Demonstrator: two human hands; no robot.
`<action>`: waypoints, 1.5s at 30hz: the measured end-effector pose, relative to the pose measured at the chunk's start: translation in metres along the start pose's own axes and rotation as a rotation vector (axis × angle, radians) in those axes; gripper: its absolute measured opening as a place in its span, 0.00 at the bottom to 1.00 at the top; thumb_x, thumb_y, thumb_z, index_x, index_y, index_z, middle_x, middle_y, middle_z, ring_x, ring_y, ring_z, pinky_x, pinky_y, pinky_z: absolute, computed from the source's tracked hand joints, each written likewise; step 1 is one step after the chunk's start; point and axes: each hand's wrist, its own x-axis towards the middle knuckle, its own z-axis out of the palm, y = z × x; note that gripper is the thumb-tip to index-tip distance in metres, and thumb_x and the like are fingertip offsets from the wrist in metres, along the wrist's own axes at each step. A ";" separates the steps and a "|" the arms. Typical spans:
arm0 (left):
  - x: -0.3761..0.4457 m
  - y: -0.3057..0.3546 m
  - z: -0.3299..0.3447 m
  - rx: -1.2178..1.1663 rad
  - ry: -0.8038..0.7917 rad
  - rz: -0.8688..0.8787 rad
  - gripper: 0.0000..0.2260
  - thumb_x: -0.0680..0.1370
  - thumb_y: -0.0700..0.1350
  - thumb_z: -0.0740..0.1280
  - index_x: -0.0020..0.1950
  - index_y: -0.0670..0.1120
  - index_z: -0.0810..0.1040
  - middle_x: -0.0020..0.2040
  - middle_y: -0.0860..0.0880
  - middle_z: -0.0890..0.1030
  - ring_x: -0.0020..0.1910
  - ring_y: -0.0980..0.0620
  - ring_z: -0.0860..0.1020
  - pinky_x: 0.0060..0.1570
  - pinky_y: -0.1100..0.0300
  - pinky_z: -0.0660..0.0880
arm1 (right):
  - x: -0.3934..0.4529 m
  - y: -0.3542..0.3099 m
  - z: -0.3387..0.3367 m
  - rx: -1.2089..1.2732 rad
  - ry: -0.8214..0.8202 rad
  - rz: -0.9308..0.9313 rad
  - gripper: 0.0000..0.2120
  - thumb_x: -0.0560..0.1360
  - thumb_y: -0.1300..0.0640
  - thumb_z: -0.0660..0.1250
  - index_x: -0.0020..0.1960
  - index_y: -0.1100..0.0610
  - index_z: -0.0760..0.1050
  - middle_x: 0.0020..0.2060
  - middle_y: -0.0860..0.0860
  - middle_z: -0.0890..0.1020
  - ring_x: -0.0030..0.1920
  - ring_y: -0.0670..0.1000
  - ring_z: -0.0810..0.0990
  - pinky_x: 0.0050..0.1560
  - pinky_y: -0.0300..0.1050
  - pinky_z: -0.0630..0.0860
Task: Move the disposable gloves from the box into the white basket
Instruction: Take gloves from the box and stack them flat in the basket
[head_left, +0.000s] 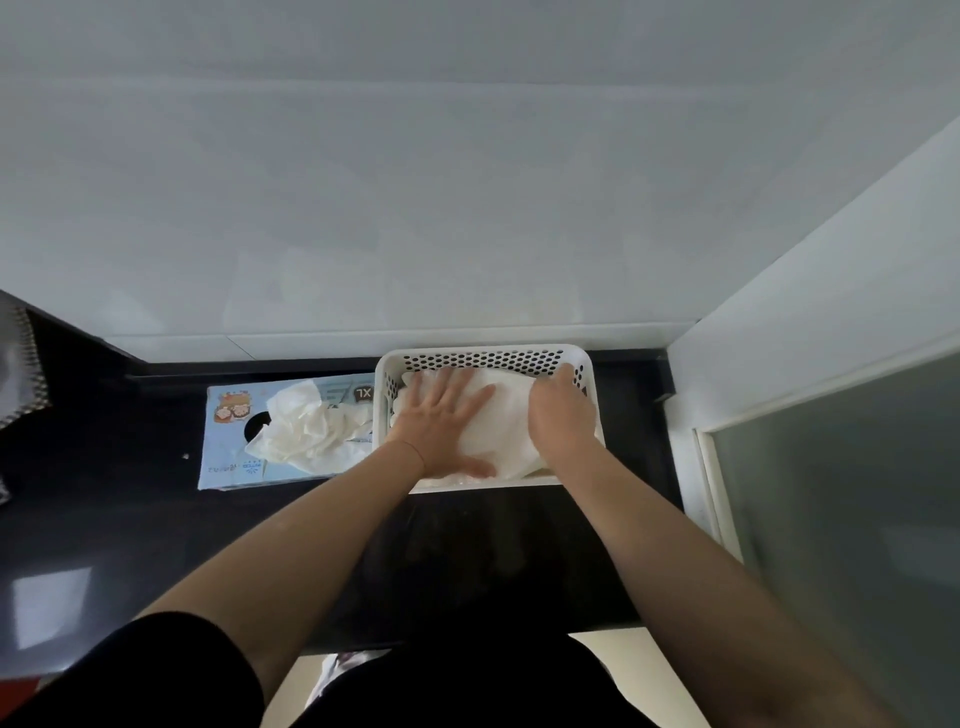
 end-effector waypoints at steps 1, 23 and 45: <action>-0.006 -0.003 -0.006 -0.010 0.046 0.011 0.48 0.68 0.79 0.51 0.79 0.58 0.38 0.80 0.49 0.38 0.79 0.44 0.37 0.74 0.36 0.39 | 0.001 -0.007 -0.007 -0.016 0.015 -0.018 0.13 0.78 0.65 0.62 0.62 0.61 0.72 0.62 0.59 0.69 0.43 0.54 0.78 0.39 0.44 0.71; -0.138 -0.200 -0.049 -0.823 0.355 -0.338 0.05 0.77 0.52 0.69 0.46 0.51 0.79 0.46 0.57 0.81 0.50 0.58 0.78 0.52 0.63 0.72 | -0.038 -0.224 -0.006 0.553 -0.146 -0.289 0.08 0.76 0.50 0.67 0.43 0.52 0.79 0.38 0.46 0.80 0.39 0.46 0.76 0.35 0.38 0.68; -0.164 -0.208 -0.130 -1.483 0.640 -0.090 0.10 0.73 0.36 0.73 0.38 0.47 0.74 0.33 0.50 0.75 0.35 0.51 0.73 0.41 0.54 0.71 | -0.063 -0.243 -0.097 1.124 -0.100 -0.181 0.20 0.71 0.39 0.70 0.54 0.53 0.79 0.46 0.49 0.81 0.44 0.49 0.80 0.53 0.50 0.79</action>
